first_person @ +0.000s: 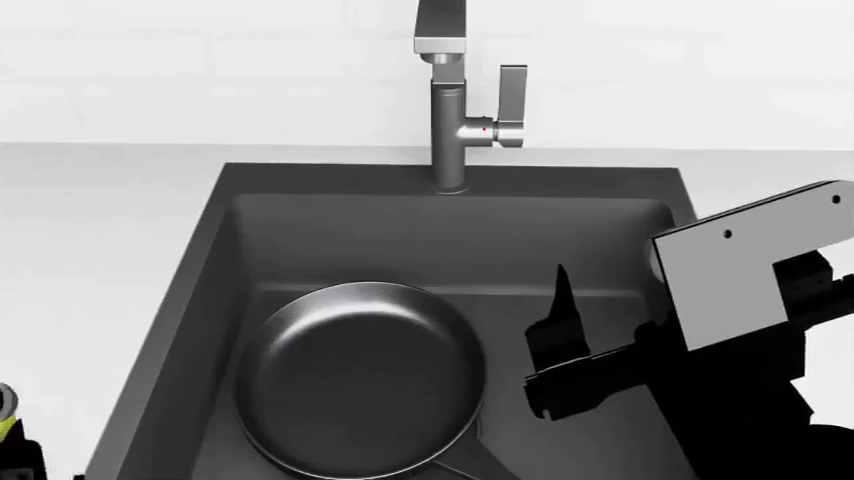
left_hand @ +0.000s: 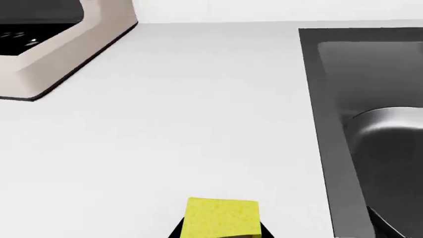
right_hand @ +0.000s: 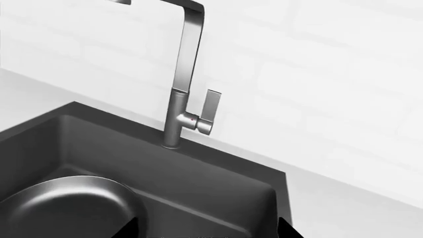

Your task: Pick the pan and sponge and place them into the sink. Then turn on the water.

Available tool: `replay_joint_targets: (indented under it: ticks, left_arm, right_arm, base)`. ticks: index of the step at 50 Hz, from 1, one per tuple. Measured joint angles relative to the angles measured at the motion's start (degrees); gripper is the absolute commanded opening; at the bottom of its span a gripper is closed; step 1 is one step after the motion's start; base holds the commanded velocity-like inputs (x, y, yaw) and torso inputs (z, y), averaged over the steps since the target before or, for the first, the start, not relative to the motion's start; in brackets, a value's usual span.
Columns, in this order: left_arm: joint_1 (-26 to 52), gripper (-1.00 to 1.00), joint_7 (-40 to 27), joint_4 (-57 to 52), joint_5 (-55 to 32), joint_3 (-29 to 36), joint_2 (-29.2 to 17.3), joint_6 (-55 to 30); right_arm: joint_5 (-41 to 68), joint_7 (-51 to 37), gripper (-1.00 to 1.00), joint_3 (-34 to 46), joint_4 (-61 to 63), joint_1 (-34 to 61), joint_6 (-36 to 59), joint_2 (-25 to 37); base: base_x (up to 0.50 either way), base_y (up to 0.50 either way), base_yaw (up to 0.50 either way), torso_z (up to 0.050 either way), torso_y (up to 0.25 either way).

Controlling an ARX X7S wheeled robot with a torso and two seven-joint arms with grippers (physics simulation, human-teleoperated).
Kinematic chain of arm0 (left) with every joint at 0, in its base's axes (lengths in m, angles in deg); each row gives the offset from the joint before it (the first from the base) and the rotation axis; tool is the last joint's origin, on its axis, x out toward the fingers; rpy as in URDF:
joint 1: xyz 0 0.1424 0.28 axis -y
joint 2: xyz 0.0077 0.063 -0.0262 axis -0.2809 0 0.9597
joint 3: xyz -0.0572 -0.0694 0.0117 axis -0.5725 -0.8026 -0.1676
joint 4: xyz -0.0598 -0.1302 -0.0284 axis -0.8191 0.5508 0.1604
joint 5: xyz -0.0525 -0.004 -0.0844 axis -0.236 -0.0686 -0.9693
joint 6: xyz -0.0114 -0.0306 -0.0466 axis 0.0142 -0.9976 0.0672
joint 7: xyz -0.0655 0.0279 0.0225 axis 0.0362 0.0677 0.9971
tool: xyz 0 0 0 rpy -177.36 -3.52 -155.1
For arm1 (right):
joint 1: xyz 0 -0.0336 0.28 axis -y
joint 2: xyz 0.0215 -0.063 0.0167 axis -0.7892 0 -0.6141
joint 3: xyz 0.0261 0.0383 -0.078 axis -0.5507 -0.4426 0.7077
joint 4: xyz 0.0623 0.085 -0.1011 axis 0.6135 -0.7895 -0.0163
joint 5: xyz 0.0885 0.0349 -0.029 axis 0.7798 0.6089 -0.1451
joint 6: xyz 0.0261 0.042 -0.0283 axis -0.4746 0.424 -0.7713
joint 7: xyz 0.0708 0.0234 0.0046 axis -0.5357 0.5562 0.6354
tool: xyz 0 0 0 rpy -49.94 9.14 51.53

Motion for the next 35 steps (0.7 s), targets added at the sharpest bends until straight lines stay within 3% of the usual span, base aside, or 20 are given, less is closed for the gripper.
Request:
replay_joint_targets:
  ticks: [17,35]
  left_arm:
    - [17.8,-1.0,2.2,4.3,-2.8,9.0,-0.1,-7.9]
    - [33.9,-1.0,9.4,23.4,-1.9,23.3,6.5,-2.1]
  right_arm:
    - [0.8,0.0,1.0,-0.2,0.6,0.0,0.3,0.4]
    - [1.2,-0.2,1.0,-0.8,1.8,-2.4,-1.2,1.1]
  base:
    - [0.0,0.0,0.0,0.0,0.0]
    - [0.0,0.0,0.0,0.0,0.0]
